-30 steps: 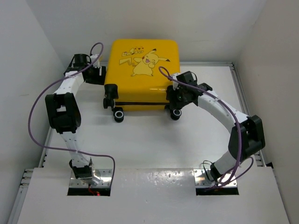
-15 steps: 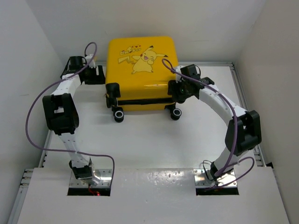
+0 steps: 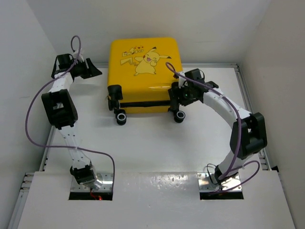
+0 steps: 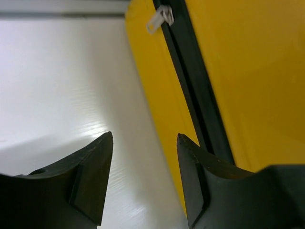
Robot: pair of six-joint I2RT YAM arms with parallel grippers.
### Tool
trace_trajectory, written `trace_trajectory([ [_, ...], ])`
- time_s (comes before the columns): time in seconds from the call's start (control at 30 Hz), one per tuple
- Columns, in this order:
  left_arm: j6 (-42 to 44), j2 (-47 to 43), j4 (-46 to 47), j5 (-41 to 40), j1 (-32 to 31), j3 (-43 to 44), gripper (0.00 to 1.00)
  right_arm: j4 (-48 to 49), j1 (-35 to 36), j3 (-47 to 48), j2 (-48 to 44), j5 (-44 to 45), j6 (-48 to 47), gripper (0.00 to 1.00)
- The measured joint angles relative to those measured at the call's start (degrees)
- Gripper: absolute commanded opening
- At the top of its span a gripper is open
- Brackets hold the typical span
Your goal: Pack the luggage
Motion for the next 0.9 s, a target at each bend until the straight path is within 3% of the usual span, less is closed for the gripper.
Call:
trace_trajectory([
  [0.37, -0.98, 1.53, 4.9, 0.48, -4.24, -9.05, 0.58, 9.53, -4.04, -24.04, -23.04, 0.26, 10.38, 0.99],
  [0.67, 0.15, -1.6, 3.82, -0.04, -2.6, -10.05, 0.59, 28.37, -3.87, -38.07, -16.59, 1.03, 13.86, 0.99],
  [0.9, 2.89, -6.1, 2.08, -1.68, -2.43, -11.8, 0.6, 45.99, -1.81, -45.57, -15.04, 4.59, 9.88, 0.99],
])
